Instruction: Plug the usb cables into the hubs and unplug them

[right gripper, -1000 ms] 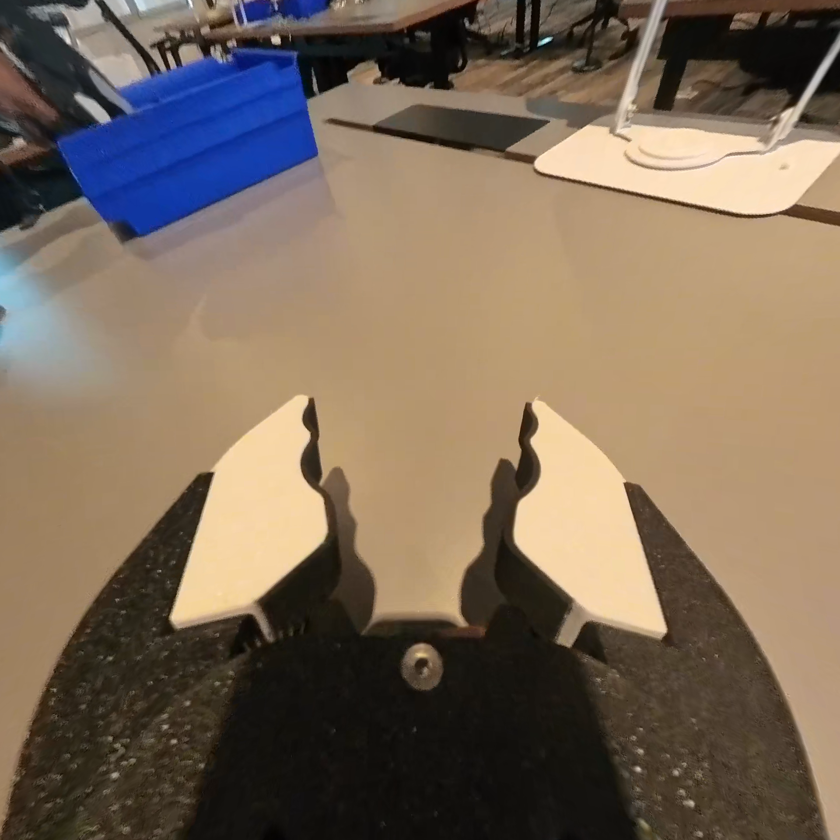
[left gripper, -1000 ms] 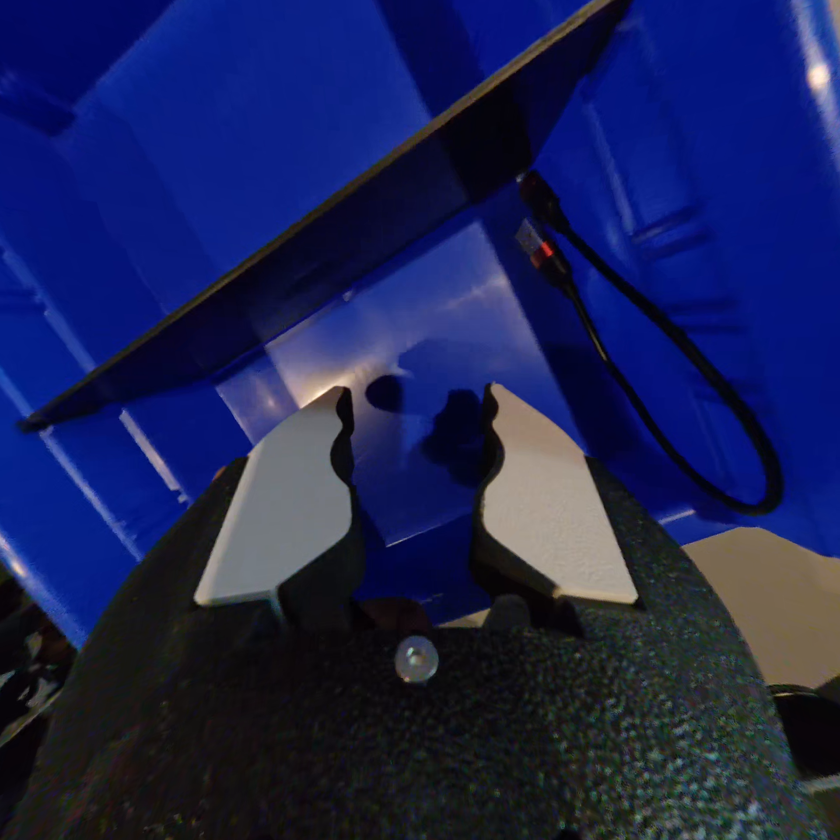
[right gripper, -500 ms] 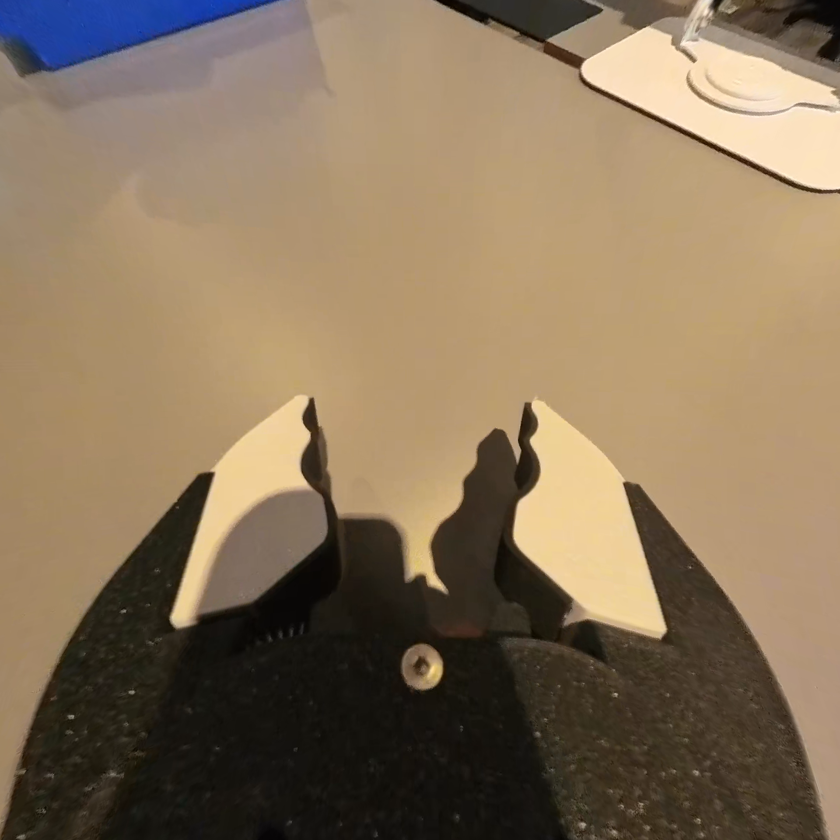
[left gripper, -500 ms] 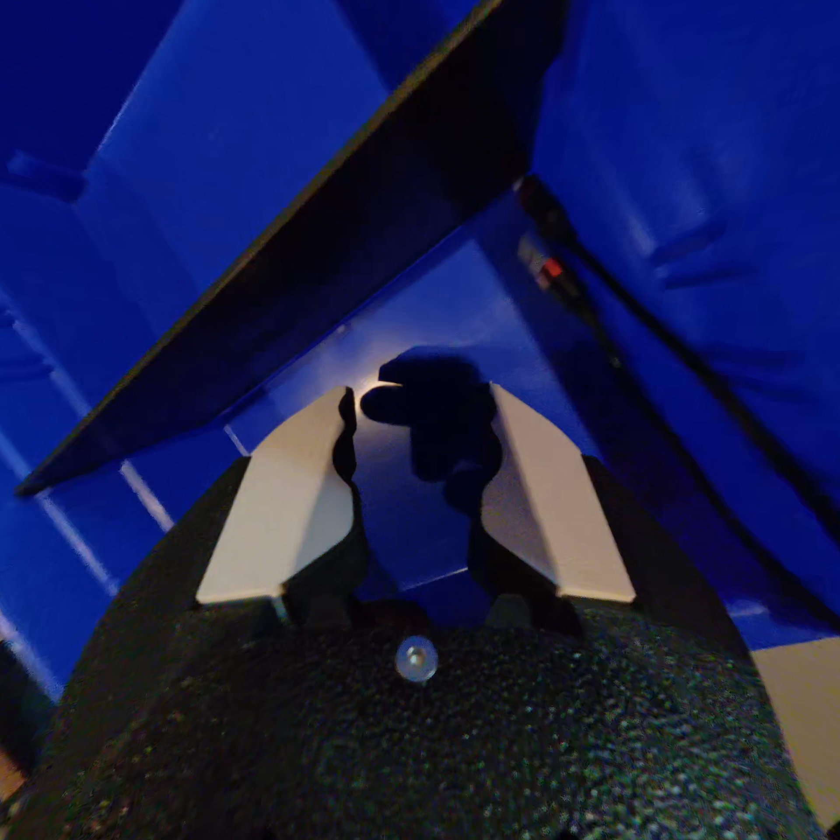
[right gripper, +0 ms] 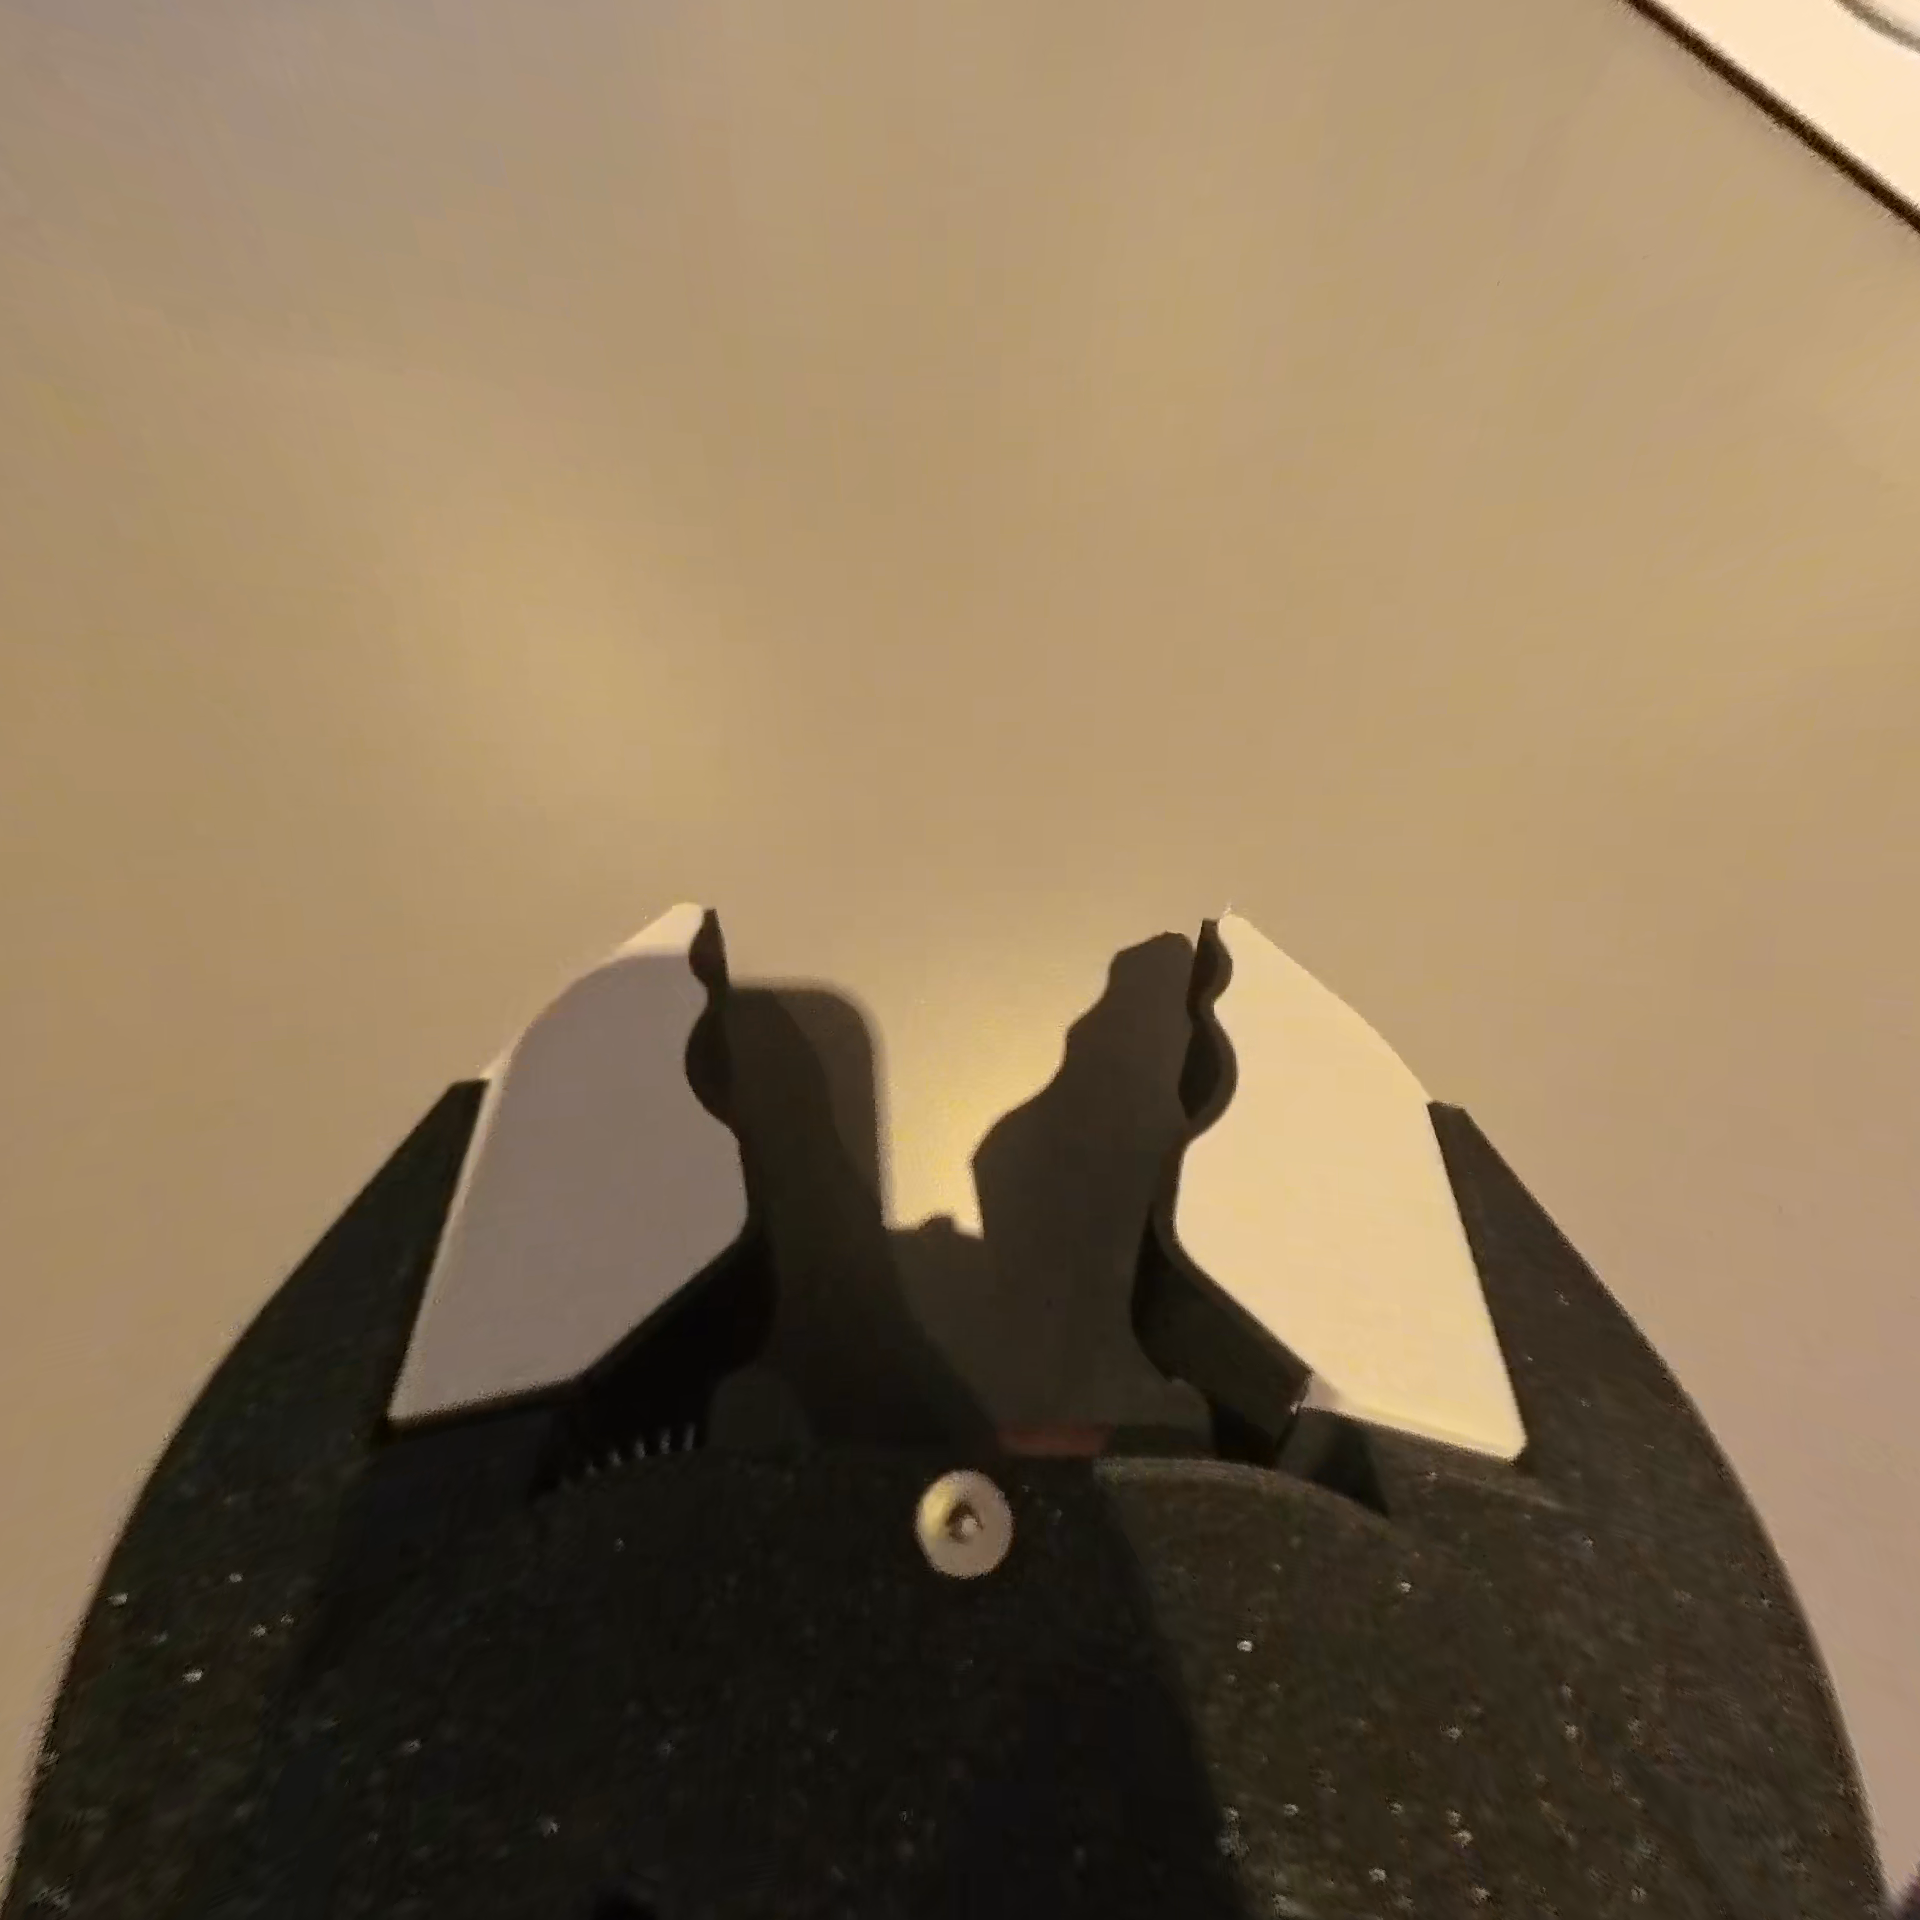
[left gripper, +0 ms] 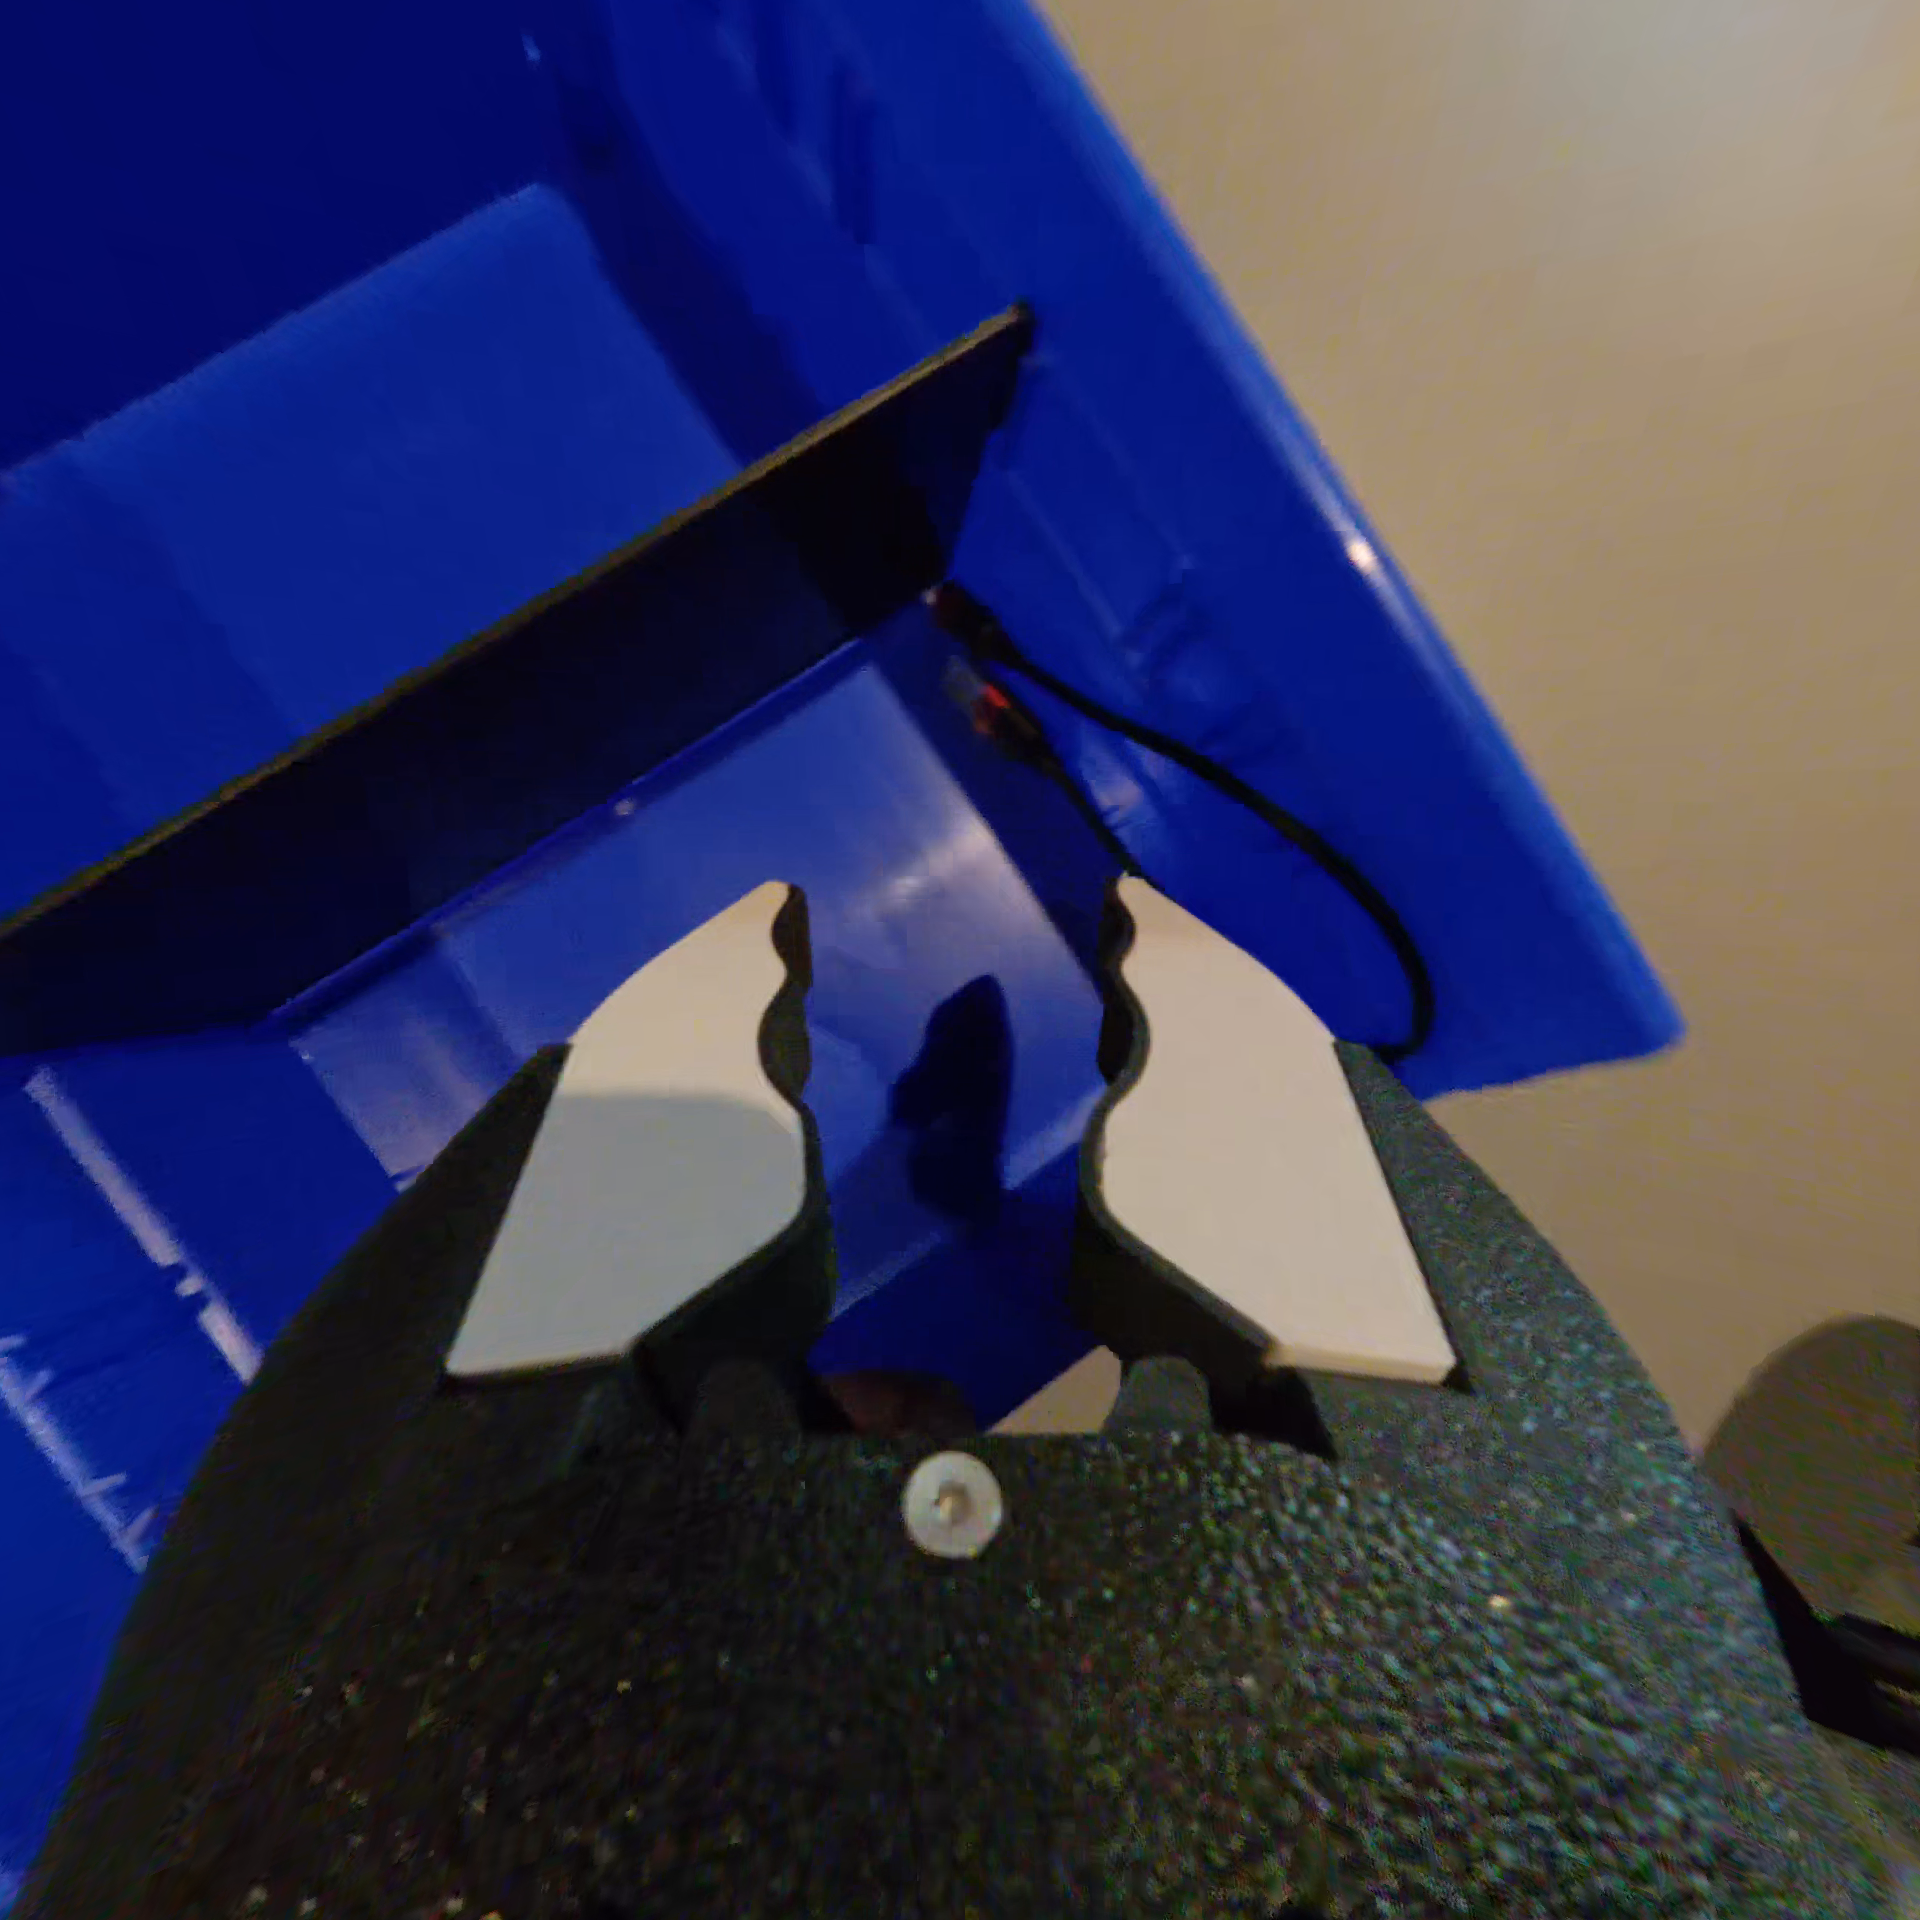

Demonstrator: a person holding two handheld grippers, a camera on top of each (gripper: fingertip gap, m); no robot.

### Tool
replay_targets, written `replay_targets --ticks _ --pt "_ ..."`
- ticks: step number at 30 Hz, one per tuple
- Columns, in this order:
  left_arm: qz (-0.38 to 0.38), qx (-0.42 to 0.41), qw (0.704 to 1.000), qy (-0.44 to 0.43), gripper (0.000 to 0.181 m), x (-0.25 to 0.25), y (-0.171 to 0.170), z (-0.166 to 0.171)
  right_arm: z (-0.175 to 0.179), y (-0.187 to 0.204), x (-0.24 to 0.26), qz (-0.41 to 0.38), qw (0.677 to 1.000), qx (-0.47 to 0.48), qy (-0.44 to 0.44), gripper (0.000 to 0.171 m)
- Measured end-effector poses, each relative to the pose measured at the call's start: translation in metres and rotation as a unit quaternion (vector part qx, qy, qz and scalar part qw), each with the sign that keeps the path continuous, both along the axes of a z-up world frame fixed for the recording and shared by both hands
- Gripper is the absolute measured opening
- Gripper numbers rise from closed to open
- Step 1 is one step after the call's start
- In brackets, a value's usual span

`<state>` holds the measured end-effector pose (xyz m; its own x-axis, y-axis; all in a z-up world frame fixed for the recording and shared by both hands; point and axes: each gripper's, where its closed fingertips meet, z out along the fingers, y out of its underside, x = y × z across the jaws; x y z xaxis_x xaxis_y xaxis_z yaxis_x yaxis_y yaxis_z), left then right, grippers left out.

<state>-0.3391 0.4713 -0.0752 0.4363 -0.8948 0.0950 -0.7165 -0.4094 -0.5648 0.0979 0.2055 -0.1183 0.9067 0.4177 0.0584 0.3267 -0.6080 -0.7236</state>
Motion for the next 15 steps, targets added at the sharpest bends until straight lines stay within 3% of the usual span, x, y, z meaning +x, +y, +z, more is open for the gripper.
replay_targets --ticks 8,15 --pt "-0.068 -0.015 0.994 -0.088 0.055 0.018 -0.029 0.021 -0.007 0.002 0.0 -0.001 1.0 -0.024 -0.013 0.086" --pt "-0.085 -0.02 0.996 -0.024 0.061 0.014 -0.032 0.0 -0.007 0.003 0.001 -0.006 1.0 -0.02 -0.017 0.085"
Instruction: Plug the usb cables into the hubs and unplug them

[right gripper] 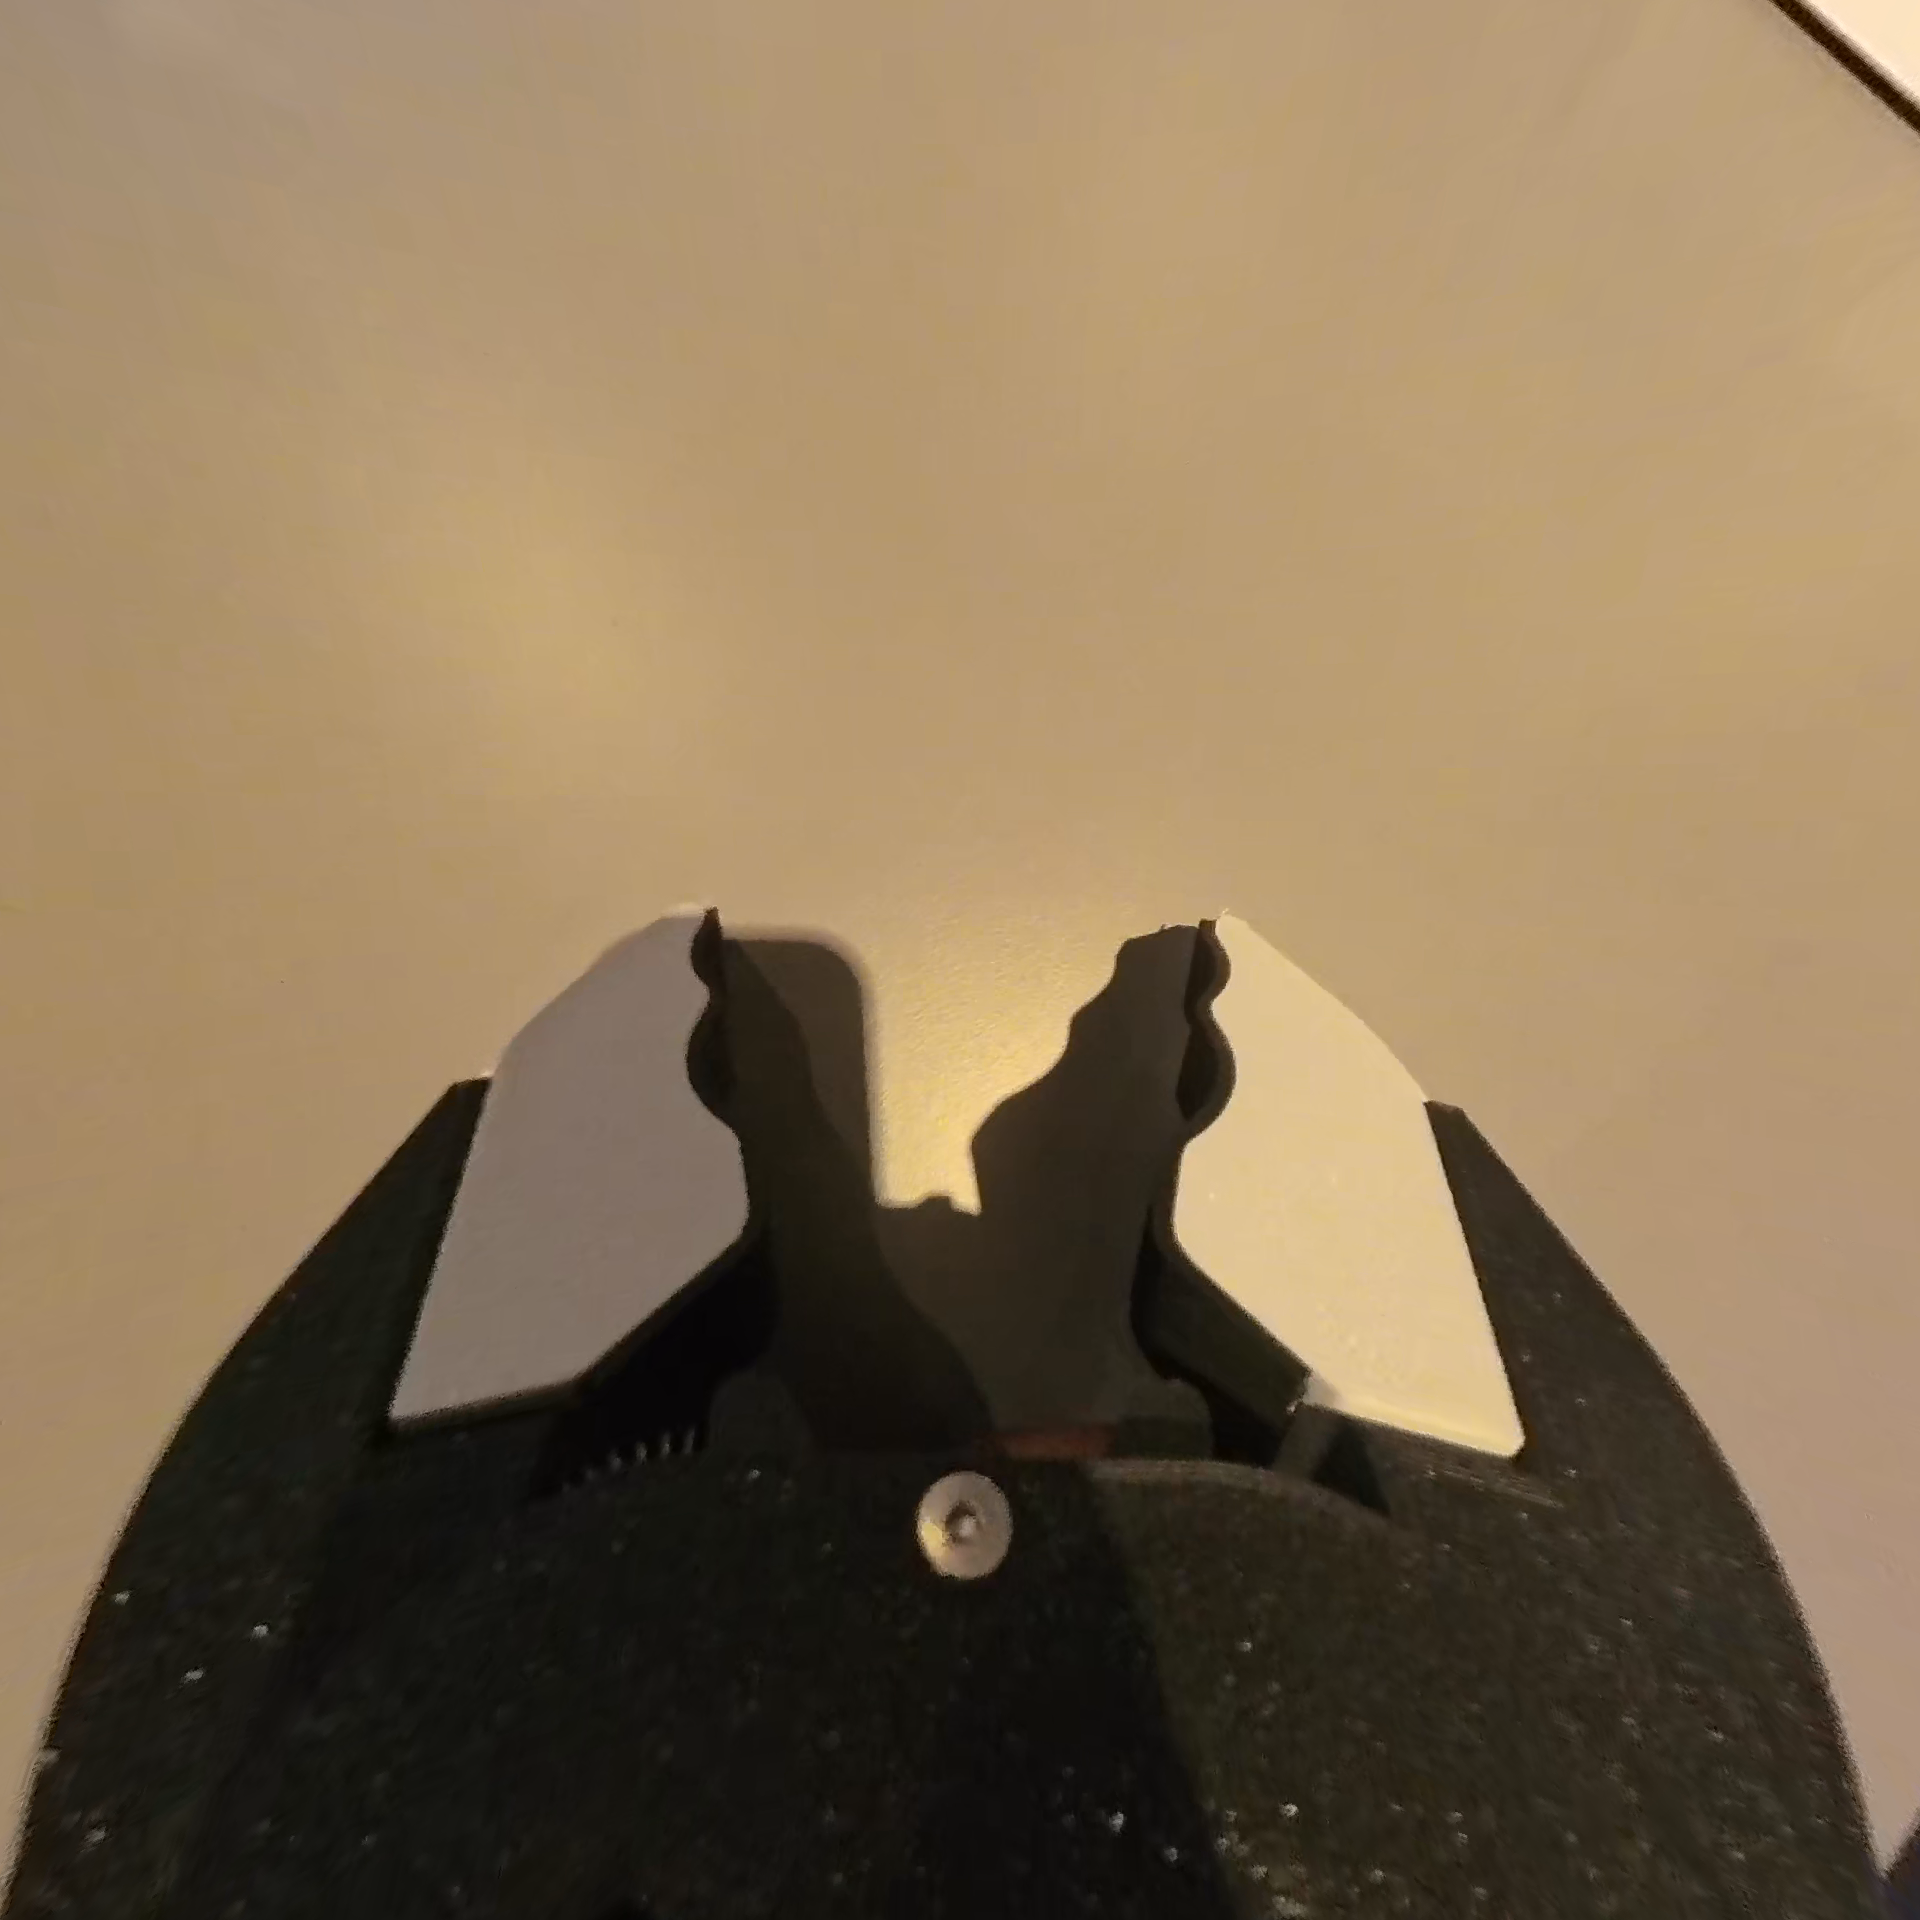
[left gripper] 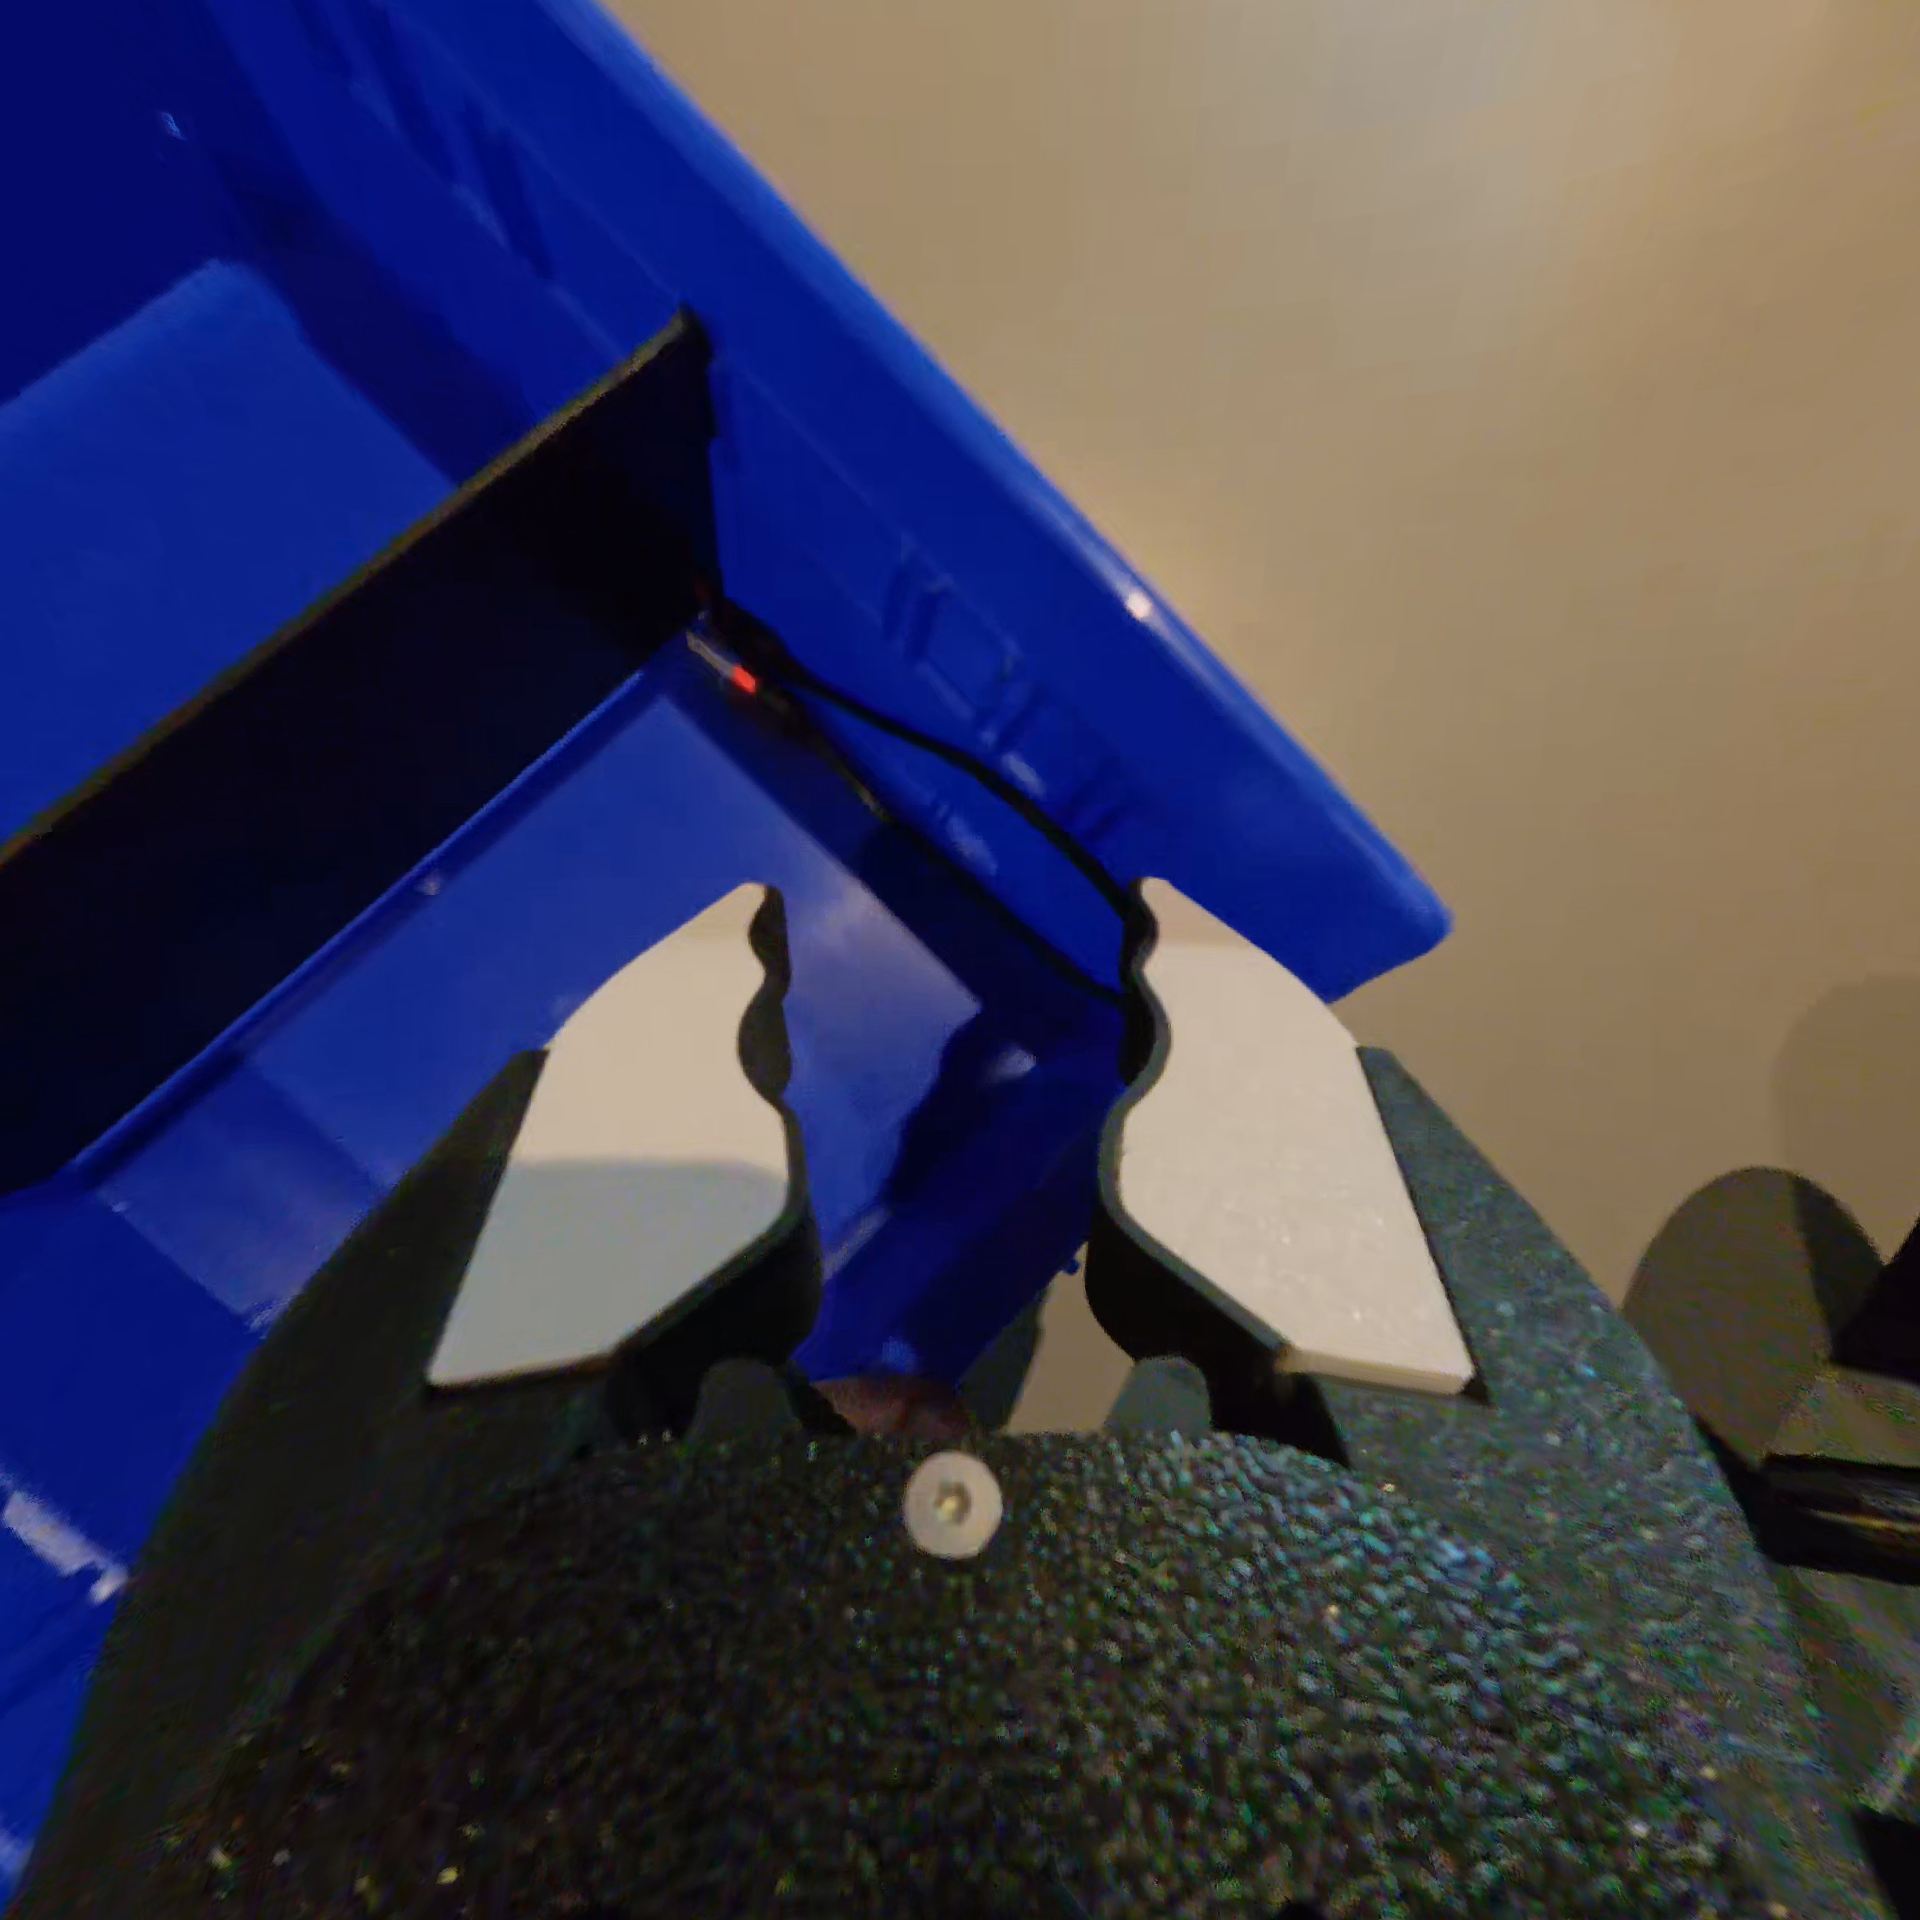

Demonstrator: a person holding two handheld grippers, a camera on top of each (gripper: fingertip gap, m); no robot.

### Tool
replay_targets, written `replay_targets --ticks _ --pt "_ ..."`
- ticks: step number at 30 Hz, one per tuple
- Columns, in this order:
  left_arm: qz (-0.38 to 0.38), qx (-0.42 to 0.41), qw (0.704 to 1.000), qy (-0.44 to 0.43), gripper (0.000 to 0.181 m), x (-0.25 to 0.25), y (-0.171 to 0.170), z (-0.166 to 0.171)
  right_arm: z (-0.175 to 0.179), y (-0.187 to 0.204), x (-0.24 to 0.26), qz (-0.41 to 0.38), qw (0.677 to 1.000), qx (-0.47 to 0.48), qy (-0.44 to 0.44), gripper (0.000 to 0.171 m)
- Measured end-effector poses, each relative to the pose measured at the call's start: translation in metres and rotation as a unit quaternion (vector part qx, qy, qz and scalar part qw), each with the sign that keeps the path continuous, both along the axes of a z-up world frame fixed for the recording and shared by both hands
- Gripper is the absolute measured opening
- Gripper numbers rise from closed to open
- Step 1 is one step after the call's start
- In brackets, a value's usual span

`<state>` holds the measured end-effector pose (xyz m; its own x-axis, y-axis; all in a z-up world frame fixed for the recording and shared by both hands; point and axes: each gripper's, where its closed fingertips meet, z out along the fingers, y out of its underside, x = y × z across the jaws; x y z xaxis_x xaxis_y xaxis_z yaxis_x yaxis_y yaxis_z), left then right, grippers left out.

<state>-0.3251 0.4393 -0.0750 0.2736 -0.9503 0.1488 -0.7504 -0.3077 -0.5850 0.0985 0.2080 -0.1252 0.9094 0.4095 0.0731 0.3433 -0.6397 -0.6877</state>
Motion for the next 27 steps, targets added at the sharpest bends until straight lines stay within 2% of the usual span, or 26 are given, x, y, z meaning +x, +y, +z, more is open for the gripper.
replay_targets --ticks 4,7,9,14,20,22,24,27 --pt "0.019 0.029 0.998 0.061 0.067 -0.015 0.009 -0.006 0.0 0.0 0.0 0.001 1.0 0.002 -0.001 0.085" --pt "0.058 0.076 0.988 0.121 0.064 -0.037 0.027 -0.008 0.0 -0.001 0.0 0.002 1.0 0.002 -0.002 0.084" --pt "0.074 0.077 0.985 0.135 0.061 -0.045 0.033 -0.01 0.0 -0.001 -0.001 0.003 1.0 0.003 -0.003 0.084" --pt "0.064 0.058 0.99 0.109 0.057 -0.04 0.028 -0.008 0.001 -0.001 -0.001 0.004 1.0 0.007 -0.006 0.083" --pt "0.051 0.041 0.997 0.041 0.052 -0.02 0.018 0.012 0.001 -0.001 -0.001 0.005 1.0 0.011 -0.009 0.083" --pt "0.035 0.02 0.998 0.044 0.045 -0.014 0.008 0.007 0.001 -0.001 -0.001 0.007 1.0 0.011 -0.01 0.083" --pt "0.018 0.009 0.995 0.097 0.04 -0.017 -0.001 -0.011 0.001 -0.002 -0.002 0.009 1.0 0.012 -0.01 0.083" --pt "-0.002 -0.02 0.991 0.131 0.013 -0.016 -0.01 -0.028 0.003 -0.004 -0.004 0.017 1.0 0.02 -0.012 0.083"
